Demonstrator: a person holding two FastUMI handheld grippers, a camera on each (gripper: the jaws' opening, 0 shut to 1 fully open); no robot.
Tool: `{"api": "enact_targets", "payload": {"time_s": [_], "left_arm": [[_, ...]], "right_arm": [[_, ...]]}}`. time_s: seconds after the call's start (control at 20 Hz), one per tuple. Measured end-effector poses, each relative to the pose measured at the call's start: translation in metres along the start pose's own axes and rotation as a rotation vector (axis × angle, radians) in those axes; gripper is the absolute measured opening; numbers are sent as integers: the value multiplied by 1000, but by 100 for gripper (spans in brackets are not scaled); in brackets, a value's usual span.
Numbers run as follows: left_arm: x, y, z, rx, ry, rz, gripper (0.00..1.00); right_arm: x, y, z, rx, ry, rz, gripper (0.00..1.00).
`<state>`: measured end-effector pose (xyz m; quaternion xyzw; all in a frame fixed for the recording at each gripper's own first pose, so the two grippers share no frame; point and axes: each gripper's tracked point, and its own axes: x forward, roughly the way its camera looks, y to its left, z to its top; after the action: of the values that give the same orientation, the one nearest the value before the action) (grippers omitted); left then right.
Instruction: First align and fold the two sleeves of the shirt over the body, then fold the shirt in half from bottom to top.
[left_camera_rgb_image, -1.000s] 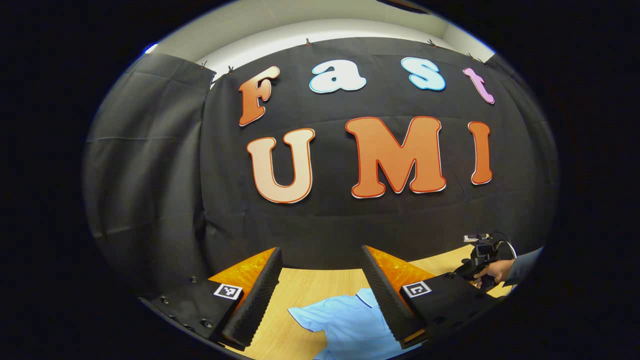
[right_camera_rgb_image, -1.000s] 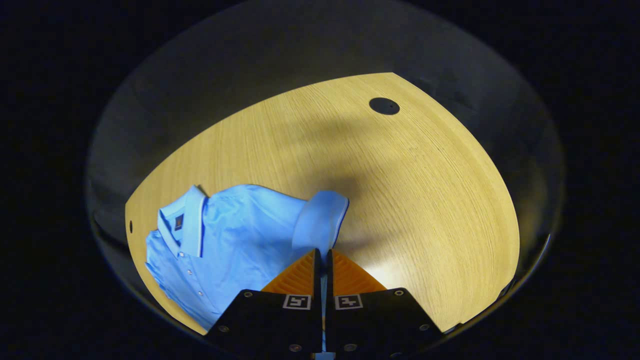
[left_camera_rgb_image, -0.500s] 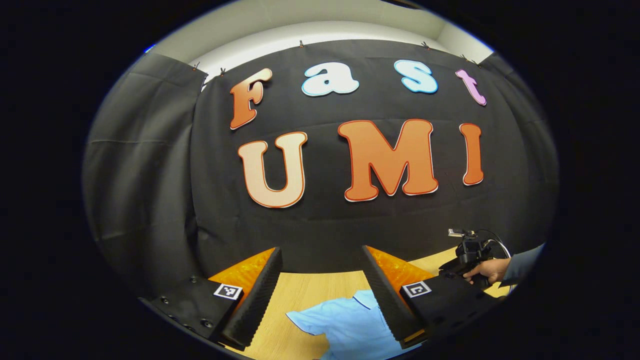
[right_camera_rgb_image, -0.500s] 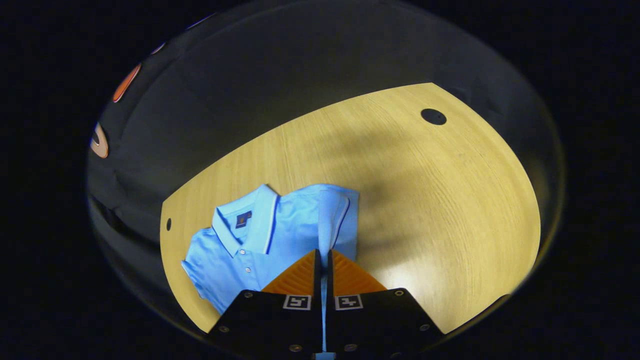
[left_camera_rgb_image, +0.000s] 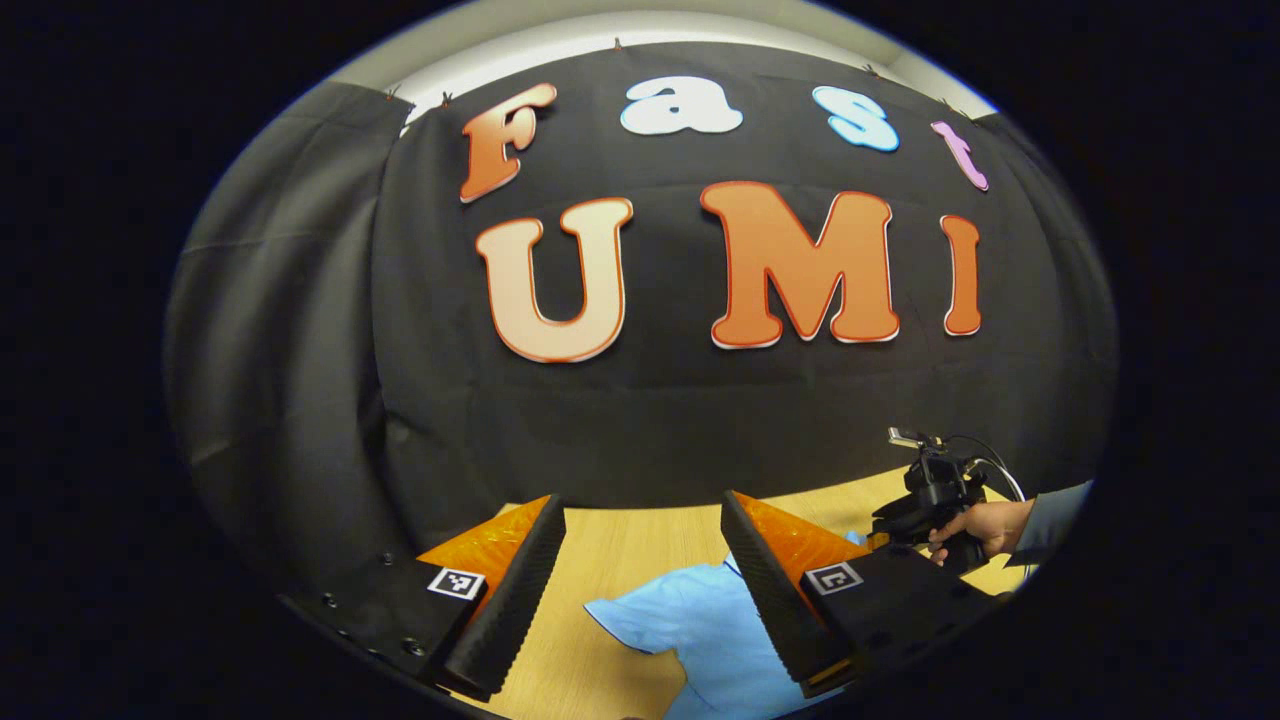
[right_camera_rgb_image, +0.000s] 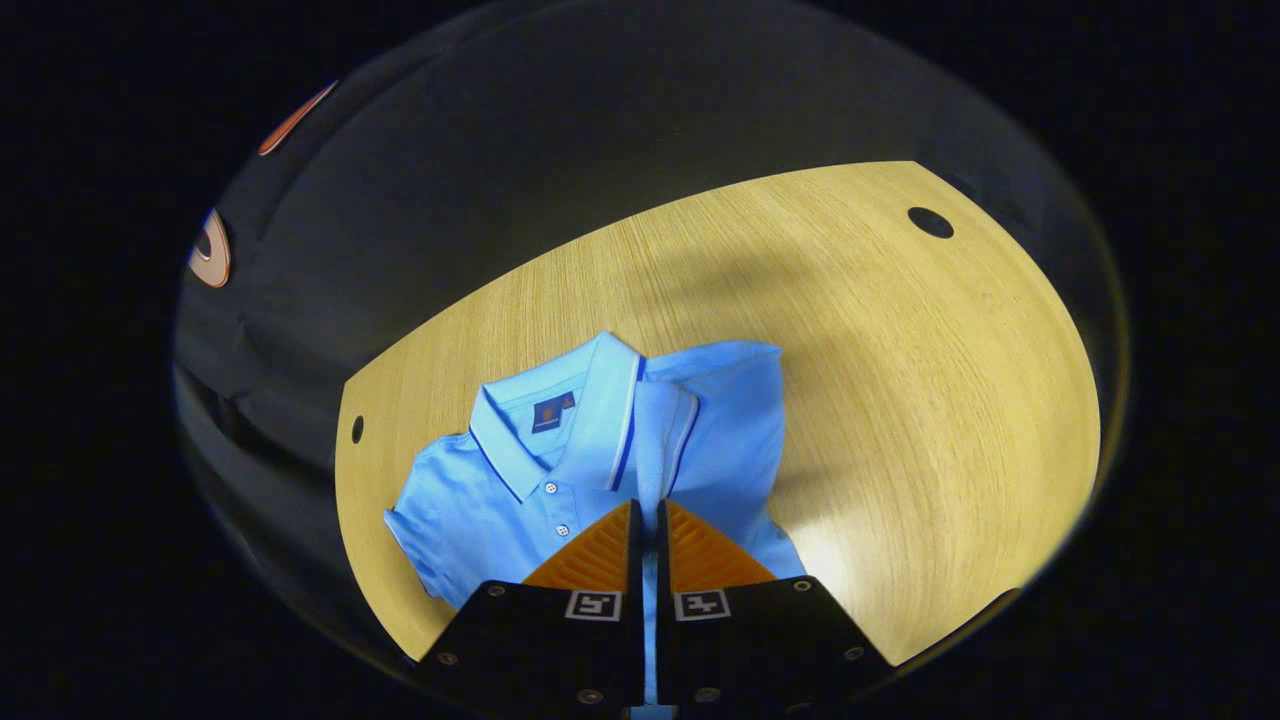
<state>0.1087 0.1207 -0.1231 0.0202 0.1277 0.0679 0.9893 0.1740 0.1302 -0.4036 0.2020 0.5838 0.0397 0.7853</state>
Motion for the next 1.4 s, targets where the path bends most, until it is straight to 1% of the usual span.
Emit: {"api": "enact_targets", "payload": {"time_s": [0.1, 0.25, 0.35, 0.45, 0.5, 0.55, 0.6, 0.65, 0.75, 0.8, 0.9, 0.95, 1.0, 1.1, 1.25, 1.4], "left_arm": [[17, 1, -17, -27, 54, -39, 100], [37, 9, -37, -51, 119, -65, 100], [52, 15, -54, -76, 158, -81, 100], [63, 20, -75, -100, 214, -94, 100], [70, 22, -86, -113, 249, -104, 100], [76, 25, -95, -126, 283, -108, 97], [83, 27, -106, -135, 320, -118, 98], [89, 27, -117, -148, 357, -131, 98], [101, 25, -141, -194, 440, -164, 98], [105, 26, -152, -220, 482, -170, 98], [116, 28, -174, -262, 572, -161, 98], [120, 27, -189, -274, 633, -150, 98], [122, 29, -199, -282, 674, -134, 99], [133, 30, -214, -291, 727, -115, 100], [140, 28, -229, -289, 797, -106, 100], [149, 28, -252, -304, 899, -71, 100]], "right_arm": [[4, 8, -6, -17, 6, 0, 7], [6, 24, -14, -32, 18, 31, 9], [6, 34, -17, -25, 18, 51, 12], [3, 41, -18, -19, 12, 69, 21], [0, 44, -18, -19, 9, 75, 28], [-2, 46, -19, -23, 2, 77, 31], [-4, 47, -18, -32, -9, 78, 35], [-7, 46, -17, -44, -21, 72, 37], [-16, 45, -18, -66, -38, 67, 43], [-21, 45, -18, -77, -47, 66, 49], [-30, 45, -17, -92, -73, 73, 56], [-36, 44, -15, -103, -88, 80, 48], [-42, 43, -13, -117, -106, 89, 63], [-50, 36, -12, -134, -130, 92, 71], [-64, 21, -6, -147, -195, 80, 78], [-76, 0, -1, -197, -283, 40, 84]]}}
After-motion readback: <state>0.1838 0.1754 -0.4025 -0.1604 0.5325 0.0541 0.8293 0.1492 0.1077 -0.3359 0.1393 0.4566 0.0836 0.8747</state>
